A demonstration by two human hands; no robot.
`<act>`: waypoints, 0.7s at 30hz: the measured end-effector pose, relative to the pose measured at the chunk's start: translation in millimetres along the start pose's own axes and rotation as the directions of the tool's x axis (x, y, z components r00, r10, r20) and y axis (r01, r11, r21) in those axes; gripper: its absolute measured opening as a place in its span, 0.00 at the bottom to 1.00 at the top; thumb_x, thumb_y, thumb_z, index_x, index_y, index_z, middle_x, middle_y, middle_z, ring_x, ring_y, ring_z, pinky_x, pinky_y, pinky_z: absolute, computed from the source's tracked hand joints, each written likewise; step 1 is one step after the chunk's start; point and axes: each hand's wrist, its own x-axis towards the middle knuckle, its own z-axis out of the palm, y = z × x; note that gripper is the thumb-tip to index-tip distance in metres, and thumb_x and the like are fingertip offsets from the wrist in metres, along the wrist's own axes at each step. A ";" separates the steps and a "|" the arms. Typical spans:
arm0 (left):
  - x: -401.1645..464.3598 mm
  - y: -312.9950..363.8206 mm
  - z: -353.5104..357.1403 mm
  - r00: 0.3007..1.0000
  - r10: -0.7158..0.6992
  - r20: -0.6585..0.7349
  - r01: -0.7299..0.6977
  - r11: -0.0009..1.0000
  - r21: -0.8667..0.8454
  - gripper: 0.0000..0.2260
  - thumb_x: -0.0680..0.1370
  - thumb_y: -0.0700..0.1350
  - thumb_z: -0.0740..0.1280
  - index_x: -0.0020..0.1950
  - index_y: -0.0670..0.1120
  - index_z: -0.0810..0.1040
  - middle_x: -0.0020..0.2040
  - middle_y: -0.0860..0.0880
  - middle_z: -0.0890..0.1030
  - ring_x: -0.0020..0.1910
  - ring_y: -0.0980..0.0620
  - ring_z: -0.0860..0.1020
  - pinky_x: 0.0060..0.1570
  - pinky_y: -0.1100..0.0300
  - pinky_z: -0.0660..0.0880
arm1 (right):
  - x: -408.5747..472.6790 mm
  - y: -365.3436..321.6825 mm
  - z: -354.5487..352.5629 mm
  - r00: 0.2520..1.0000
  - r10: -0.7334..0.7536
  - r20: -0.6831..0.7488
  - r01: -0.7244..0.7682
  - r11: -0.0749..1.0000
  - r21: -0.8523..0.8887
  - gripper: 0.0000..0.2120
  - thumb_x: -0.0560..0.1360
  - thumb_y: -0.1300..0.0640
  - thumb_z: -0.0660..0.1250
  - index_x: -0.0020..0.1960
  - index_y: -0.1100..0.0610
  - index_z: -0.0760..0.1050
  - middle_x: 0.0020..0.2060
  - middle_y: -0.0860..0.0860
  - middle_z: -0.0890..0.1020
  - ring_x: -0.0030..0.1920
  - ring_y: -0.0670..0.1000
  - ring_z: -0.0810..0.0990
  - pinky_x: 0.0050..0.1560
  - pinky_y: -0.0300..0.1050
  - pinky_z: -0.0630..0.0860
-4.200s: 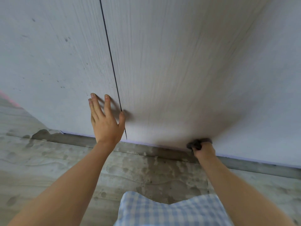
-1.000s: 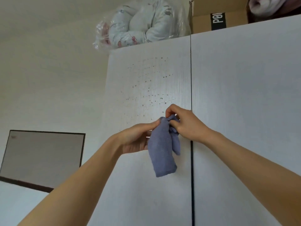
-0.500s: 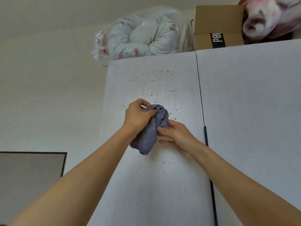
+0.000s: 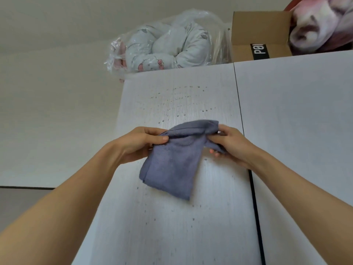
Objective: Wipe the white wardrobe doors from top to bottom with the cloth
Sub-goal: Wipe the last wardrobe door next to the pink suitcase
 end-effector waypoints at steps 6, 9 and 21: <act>13.2 -12.8 -12.9 0.978 0.064 -0.200 -0.073 0.997 -0.036 0.11 0.75 0.31 0.64 0.47 0.44 0.81 0.43 0.49 0.82 0.45 0.52 0.78 0.42 0.62 0.75 | 2.1 4.0 0.4 0.969 0.025 0.244 -0.078 0.975 0.209 0.23 0.73 0.77 0.54 0.39 0.57 0.82 0.43 0.60 0.75 0.35 0.55 0.72 0.33 0.37 0.73; 17.5 -15.2 -18.1 0.953 0.141 -0.267 -0.037 0.932 0.361 0.05 0.75 0.37 0.69 0.43 0.46 0.81 0.41 0.48 0.80 0.41 0.53 0.77 0.42 0.65 0.73 | 3.3 6.5 3.9 0.884 0.221 0.411 -0.157 0.971 -0.182 0.15 0.66 0.66 0.61 0.44 0.57 0.85 0.51 0.65 0.77 0.47 0.56 0.70 0.48 0.43 0.72; 25.9 5.4 1.1 0.961 0.191 -0.199 -0.210 0.974 -0.081 0.06 0.78 0.45 0.65 0.51 0.43 0.79 0.50 0.47 0.82 0.46 0.52 0.82 0.40 0.63 0.79 | 17.9 21.1 94.4 0.999 0.019 -0.050 -0.010 0.982 0.188 0.04 0.76 0.62 0.66 0.50 0.60 0.75 0.45 0.56 0.82 0.42 0.52 0.81 0.44 0.39 0.79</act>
